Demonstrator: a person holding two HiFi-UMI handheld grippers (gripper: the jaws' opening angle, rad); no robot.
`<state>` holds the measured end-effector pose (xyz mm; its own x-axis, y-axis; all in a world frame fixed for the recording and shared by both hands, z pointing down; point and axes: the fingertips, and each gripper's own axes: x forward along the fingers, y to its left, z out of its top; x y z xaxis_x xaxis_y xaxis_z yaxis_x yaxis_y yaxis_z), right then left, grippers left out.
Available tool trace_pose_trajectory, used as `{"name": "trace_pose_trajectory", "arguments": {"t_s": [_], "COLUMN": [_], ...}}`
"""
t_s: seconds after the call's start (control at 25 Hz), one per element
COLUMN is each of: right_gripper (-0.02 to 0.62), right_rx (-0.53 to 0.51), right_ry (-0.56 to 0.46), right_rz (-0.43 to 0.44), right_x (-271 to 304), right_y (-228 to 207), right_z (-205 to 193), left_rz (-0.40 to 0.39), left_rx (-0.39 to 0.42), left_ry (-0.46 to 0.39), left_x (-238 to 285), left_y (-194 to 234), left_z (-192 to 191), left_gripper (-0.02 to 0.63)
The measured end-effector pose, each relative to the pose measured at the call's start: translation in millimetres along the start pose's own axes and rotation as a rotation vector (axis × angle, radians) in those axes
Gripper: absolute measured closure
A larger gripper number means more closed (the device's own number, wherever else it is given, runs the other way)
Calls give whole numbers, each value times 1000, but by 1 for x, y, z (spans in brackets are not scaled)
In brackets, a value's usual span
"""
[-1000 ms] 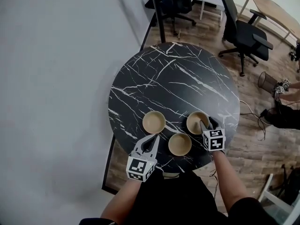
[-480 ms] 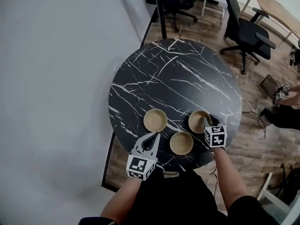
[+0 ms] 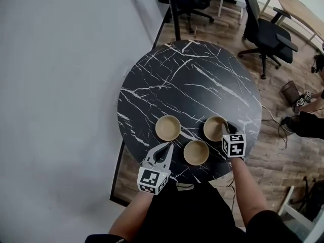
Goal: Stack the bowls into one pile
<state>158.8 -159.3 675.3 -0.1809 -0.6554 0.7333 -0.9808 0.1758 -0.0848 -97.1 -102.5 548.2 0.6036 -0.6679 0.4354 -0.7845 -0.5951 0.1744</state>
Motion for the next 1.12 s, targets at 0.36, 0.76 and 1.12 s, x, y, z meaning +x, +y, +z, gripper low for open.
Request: {"name": "trace_pose_trajectory", "arguments": {"t_s": [0.36, 0.76, 1.12], "right_gripper": [572, 571, 571], "right_rx": [1, -17, -38], "right_ry": [-54, -126, -143], "right_rz": [8, 32, 115], "right_x": [-18, -47, -65], "right_y": [6, 28, 72], "right_z": [17, 34, 30], "left_rz": [4, 24, 34], "left_rx": [-2, -10, -27], "left_ry": [-12, -33, -34], "left_x": [-5, -18, -25], "left_y": [-4, -3, 0], "left_z": [0, -2, -7], "left_gripper": [592, 592, 592]}}
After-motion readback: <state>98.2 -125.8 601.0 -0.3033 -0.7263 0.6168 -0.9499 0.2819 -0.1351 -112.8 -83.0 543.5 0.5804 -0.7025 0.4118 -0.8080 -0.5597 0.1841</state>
